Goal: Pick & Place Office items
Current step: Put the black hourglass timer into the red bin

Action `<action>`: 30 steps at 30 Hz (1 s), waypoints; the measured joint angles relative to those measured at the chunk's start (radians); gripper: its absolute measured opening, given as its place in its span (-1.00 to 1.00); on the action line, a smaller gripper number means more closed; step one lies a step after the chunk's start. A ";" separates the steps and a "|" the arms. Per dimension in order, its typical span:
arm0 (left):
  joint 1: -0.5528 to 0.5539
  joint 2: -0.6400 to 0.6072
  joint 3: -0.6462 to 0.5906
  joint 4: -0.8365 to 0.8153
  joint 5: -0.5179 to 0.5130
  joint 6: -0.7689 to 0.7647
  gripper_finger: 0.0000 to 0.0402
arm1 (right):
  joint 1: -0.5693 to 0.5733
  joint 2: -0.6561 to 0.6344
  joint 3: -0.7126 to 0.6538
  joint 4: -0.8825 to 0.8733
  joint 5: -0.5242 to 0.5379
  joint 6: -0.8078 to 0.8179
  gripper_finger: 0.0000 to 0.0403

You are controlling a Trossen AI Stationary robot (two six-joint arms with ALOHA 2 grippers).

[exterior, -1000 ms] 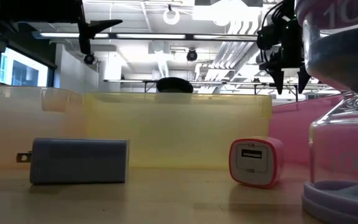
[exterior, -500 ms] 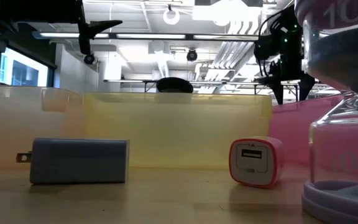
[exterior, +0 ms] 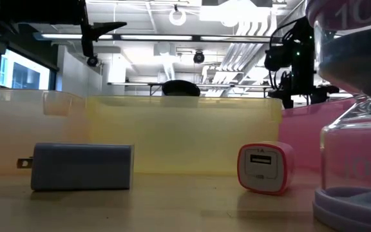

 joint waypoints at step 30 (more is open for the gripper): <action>0.000 0.000 0.000 -0.010 -0.006 -0.004 0.12 | 0.000 0.000 -0.080 0.138 0.030 -0.045 0.44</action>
